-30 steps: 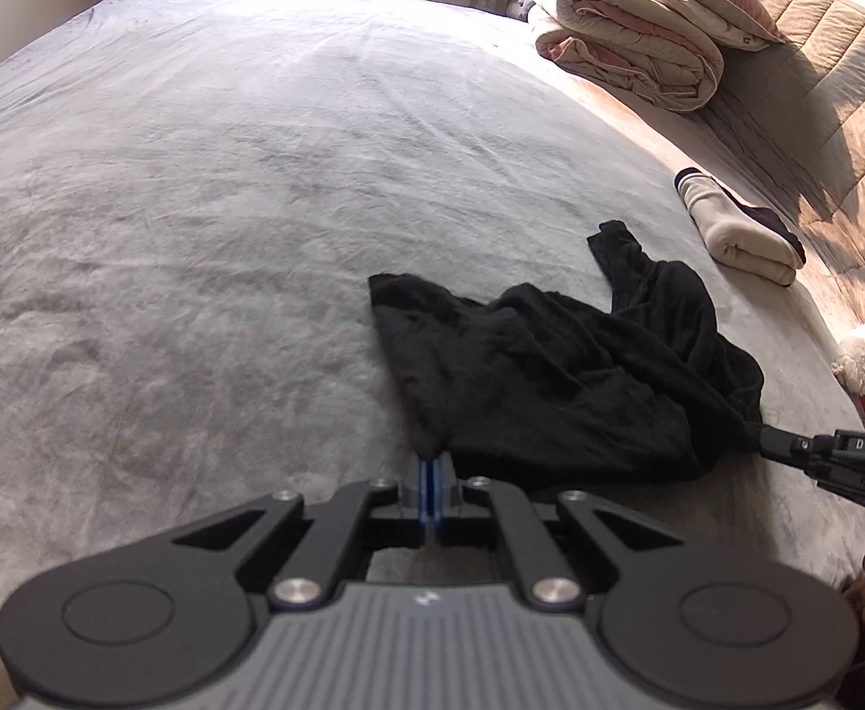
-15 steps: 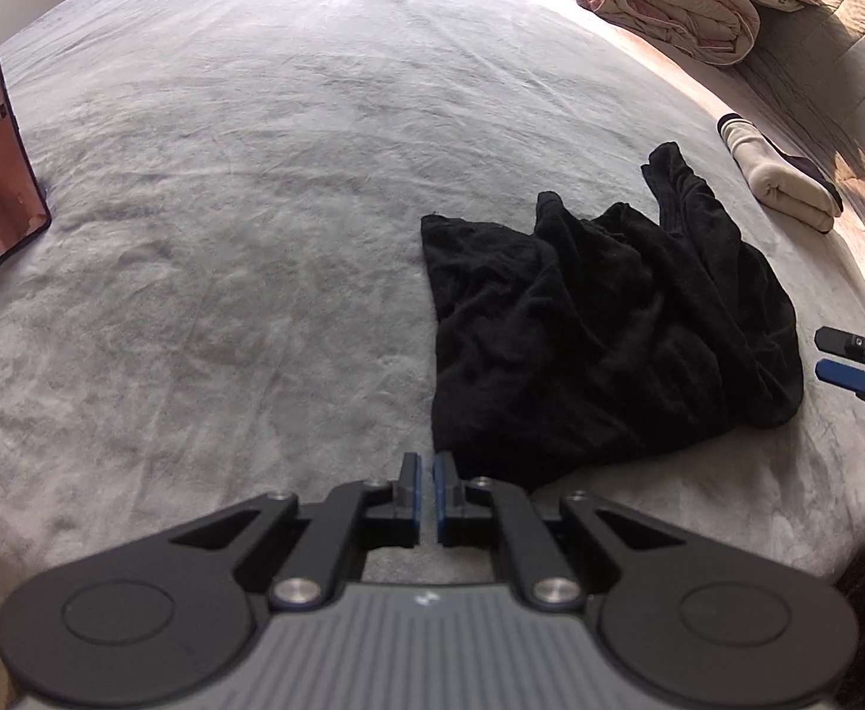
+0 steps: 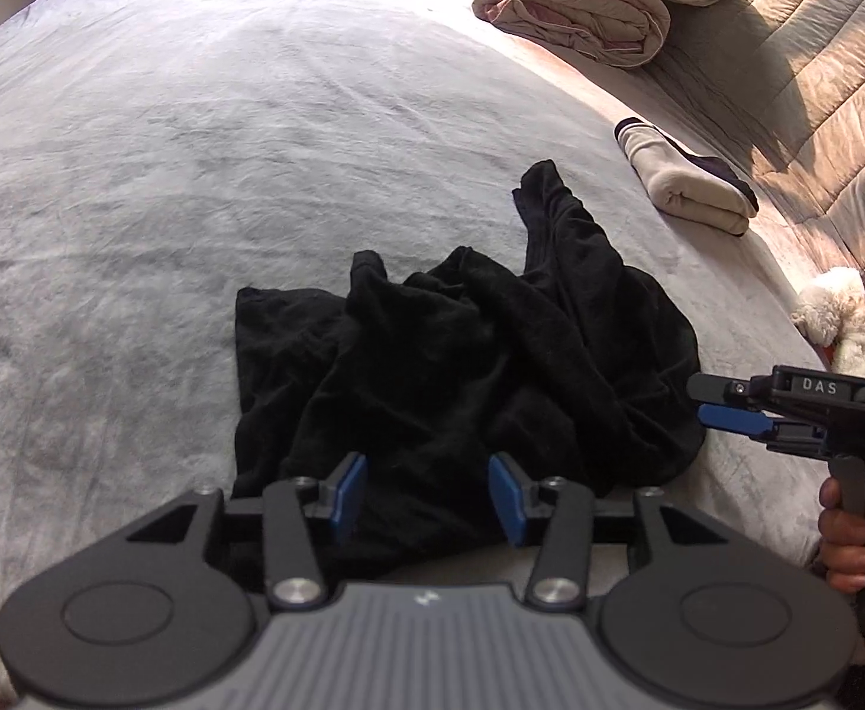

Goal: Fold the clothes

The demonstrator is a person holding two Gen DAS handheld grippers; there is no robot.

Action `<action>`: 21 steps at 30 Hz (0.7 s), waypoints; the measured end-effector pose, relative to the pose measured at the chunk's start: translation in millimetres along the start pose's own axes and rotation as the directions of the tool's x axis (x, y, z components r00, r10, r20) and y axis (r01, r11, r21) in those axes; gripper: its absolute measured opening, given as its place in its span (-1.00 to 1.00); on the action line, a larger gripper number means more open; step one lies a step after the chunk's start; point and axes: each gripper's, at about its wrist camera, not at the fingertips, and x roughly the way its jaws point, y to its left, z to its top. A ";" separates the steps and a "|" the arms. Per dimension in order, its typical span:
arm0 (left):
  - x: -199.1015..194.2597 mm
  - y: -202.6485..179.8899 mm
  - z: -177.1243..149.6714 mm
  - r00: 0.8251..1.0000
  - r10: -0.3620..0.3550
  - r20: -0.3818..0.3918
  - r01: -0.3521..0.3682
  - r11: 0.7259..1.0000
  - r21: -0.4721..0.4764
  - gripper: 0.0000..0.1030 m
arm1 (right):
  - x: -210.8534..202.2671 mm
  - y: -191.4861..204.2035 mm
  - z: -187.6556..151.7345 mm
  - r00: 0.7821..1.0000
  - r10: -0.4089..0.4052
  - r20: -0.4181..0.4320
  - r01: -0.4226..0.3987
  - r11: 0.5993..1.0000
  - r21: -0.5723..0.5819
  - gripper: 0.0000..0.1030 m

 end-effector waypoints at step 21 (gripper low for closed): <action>41.8 67.8 7.1 0.997 -0.061 0.041 0.068 0.978 -0.198 0.14 | 74.9 105.3 14.7 0.991 0.001 -0.135 -0.035 0.967 -0.253 -0.02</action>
